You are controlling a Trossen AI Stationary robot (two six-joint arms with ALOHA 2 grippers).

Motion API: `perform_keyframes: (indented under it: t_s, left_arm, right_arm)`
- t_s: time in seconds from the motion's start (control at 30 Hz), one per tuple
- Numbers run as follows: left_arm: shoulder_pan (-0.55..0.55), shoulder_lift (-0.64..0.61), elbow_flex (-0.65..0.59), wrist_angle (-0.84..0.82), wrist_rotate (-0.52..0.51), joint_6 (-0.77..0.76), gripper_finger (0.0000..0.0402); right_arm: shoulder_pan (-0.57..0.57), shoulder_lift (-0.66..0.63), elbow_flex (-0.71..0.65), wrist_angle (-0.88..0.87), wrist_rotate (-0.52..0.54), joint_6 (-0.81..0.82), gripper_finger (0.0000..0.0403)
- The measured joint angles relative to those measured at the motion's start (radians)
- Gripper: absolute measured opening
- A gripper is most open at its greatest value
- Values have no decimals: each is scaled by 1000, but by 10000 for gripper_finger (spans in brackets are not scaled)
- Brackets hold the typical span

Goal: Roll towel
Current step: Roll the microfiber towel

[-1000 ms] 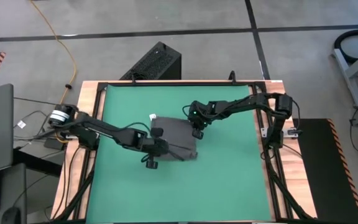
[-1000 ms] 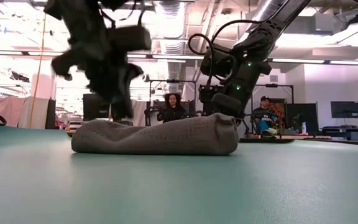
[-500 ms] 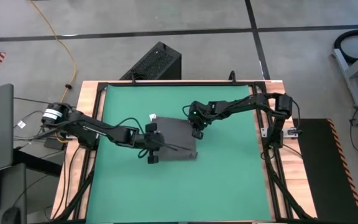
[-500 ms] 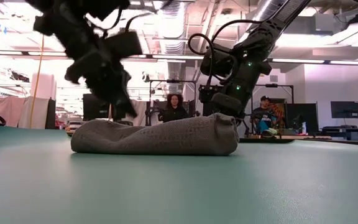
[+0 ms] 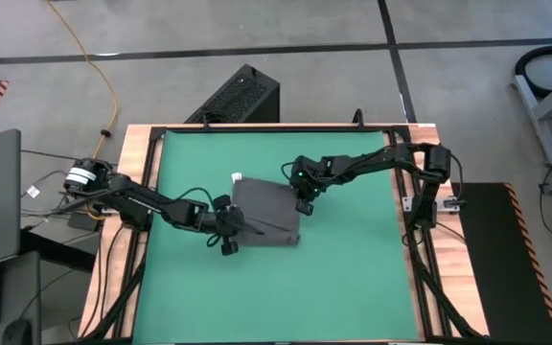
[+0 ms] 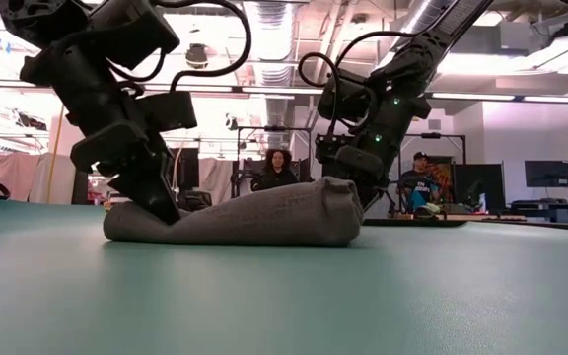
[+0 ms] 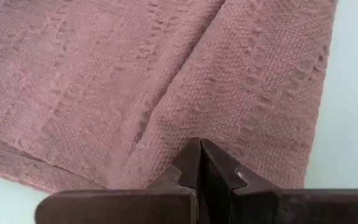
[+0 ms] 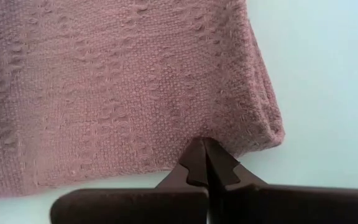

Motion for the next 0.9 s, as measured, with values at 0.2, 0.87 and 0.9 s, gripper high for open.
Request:
perform_keyframes:
  t_s: [0.2,0.87,0.9]
  left_arm:
    - [0,0,-1,6,5,-8,0]
    - [0,0,-1,4,34,-41,0]
    - [0,0,-1,4,34,-41,0]
  right_arm:
    - [1,-67,-3,24,-1,-74,5]
    - [199,-289,12,32,-256,-401,268]
    - [226,-270,12,46,-215,-401,279]
